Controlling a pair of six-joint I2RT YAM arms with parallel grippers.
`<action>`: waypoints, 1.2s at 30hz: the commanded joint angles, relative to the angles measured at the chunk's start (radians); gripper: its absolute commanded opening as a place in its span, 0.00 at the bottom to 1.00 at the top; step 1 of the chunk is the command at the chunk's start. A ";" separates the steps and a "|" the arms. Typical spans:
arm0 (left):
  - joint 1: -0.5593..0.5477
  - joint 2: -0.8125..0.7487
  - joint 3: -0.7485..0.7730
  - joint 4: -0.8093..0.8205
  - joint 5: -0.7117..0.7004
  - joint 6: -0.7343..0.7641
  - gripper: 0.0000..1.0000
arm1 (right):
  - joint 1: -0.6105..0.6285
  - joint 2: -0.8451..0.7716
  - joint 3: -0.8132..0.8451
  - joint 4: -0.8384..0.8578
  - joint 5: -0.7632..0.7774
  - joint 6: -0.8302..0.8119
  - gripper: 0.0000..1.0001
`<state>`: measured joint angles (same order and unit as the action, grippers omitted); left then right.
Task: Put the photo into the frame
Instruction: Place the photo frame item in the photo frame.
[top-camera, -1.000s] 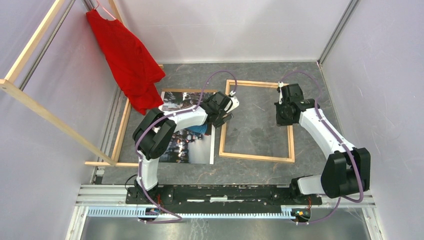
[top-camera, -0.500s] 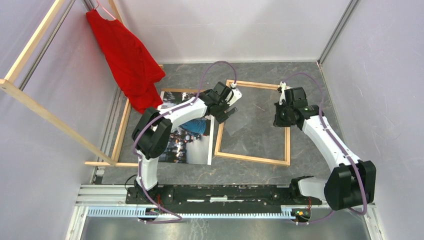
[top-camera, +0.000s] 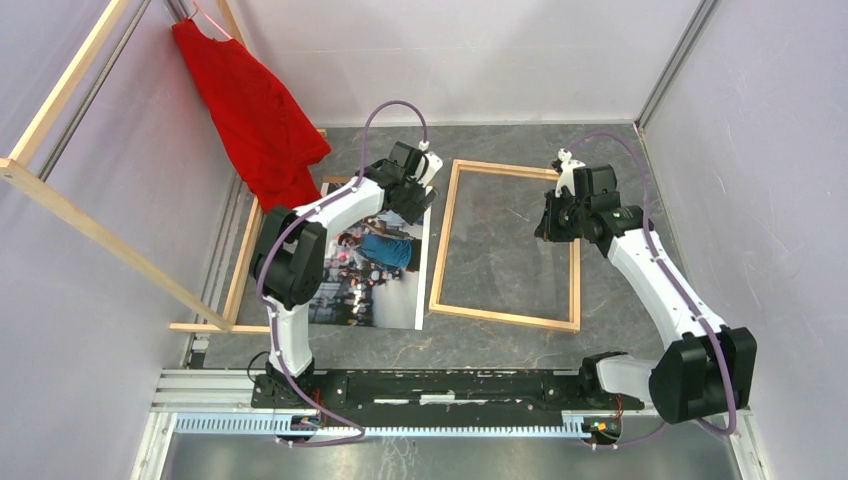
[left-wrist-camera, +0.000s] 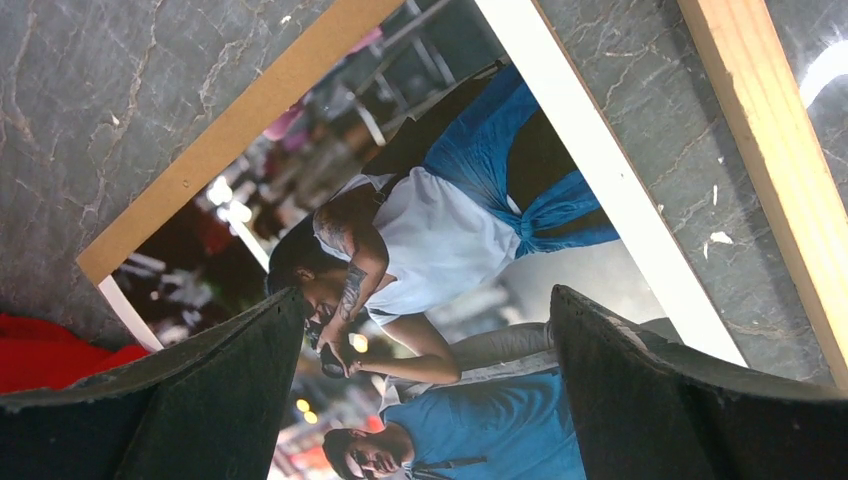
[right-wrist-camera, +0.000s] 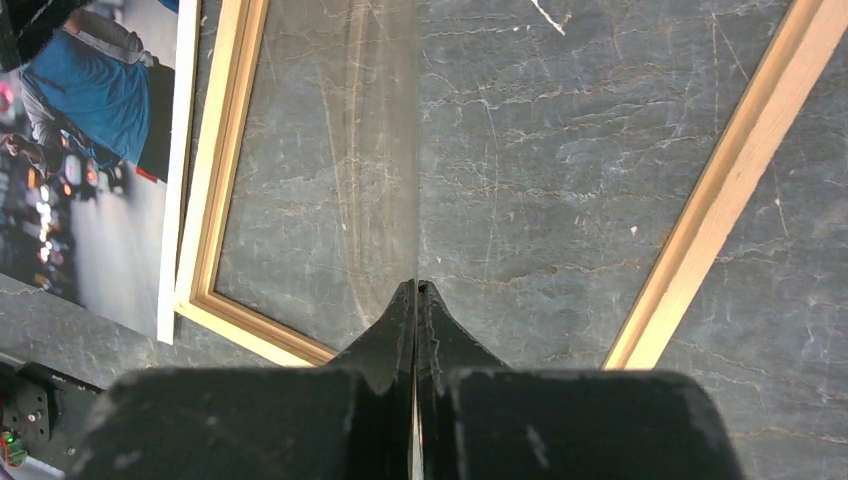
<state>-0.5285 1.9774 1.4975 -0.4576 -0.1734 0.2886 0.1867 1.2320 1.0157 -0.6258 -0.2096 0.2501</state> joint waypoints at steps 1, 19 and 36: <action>-0.008 -0.066 -0.041 0.017 0.027 -0.022 0.98 | -0.014 0.046 0.049 0.049 -0.037 0.020 0.00; -0.040 -0.069 -0.086 0.048 0.038 -0.018 0.97 | -0.114 0.133 0.026 0.072 -0.175 0.002 0.21; -0.044 -0.069 -0.086 0.030 0.054 -0.007 0.97 | -0.211 0.128 -0.167 0.290 -0.346 0.154 0.33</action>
<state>-0.5690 1.9530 1.3964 -0.4408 -0.1276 0.2890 0.0044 1.3586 0.8749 -0.4164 -0.5091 0.3569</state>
